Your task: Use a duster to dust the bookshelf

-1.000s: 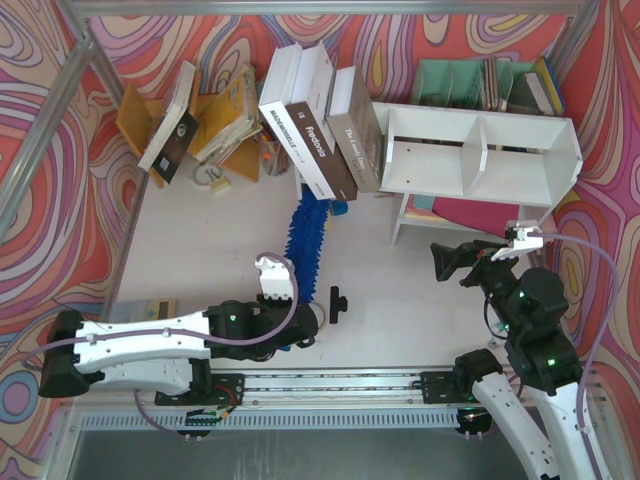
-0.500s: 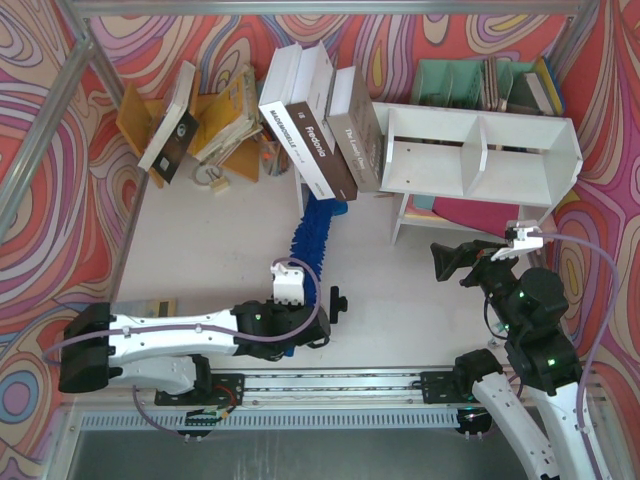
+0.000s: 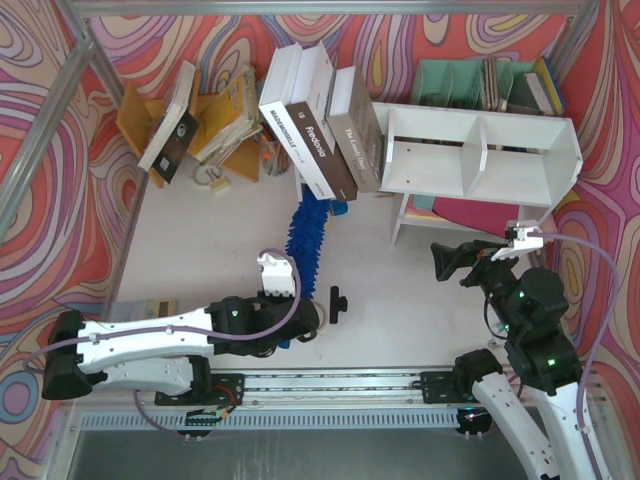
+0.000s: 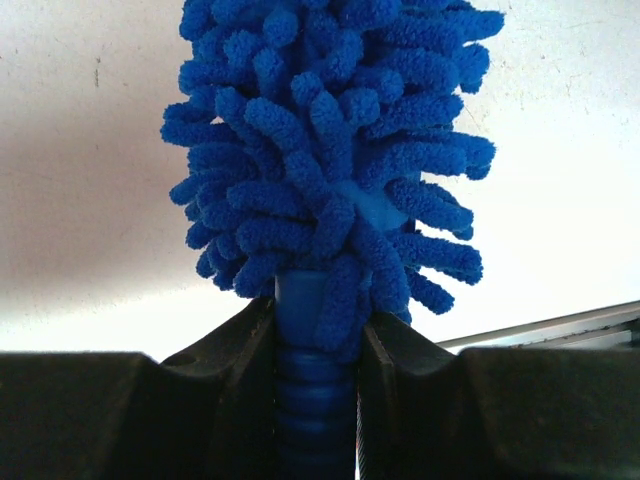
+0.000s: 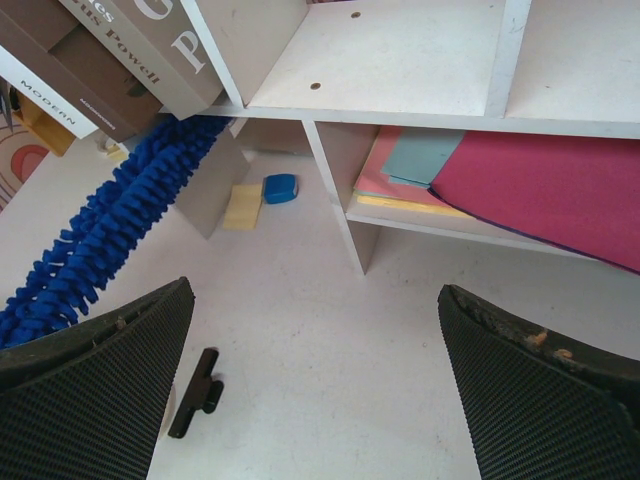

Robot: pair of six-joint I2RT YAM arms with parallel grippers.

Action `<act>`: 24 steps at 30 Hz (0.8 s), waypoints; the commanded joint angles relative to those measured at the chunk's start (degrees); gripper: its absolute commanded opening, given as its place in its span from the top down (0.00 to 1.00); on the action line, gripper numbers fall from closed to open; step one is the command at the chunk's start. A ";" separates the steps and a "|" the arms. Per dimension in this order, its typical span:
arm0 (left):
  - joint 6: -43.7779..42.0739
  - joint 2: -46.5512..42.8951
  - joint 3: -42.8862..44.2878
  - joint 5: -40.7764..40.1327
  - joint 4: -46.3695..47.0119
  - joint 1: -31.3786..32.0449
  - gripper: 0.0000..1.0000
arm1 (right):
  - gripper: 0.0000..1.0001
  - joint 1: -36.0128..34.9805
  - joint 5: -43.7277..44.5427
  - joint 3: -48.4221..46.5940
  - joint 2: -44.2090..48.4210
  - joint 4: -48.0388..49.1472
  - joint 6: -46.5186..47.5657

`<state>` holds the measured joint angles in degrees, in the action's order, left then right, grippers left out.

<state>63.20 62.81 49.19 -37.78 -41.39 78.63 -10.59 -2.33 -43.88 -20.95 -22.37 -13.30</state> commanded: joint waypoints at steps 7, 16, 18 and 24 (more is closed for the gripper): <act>4.30 5.27 -5.23 0.45 3.15 -0.43 1.00 | 0.01 -0.40 0.89 -0.44 0.56 0.91 0.34; 2.37 4.23 -4.91 -0.51 2.13 -0.49 1.00 | 0.01 -0.40 0.85 -0.39 0.62 0.92 0.34; 0.81 3.21 -2.77 -2.09 0.48 -0.49 1.00 | 0.02 -0.44 0.90 -0.36 0.67 0.93 0.19; -3.02 0.76 4.14 -6.32 -5.23 -0.43 1.00 | 0.01 -0.42 0.83 -0.45 0.47 0.83 0.29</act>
<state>63.07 66.22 48.93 -36.80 -42.39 78.59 -10.61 -1.98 -43.88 -20.95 -22.39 -13.30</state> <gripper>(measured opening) 0.343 0.987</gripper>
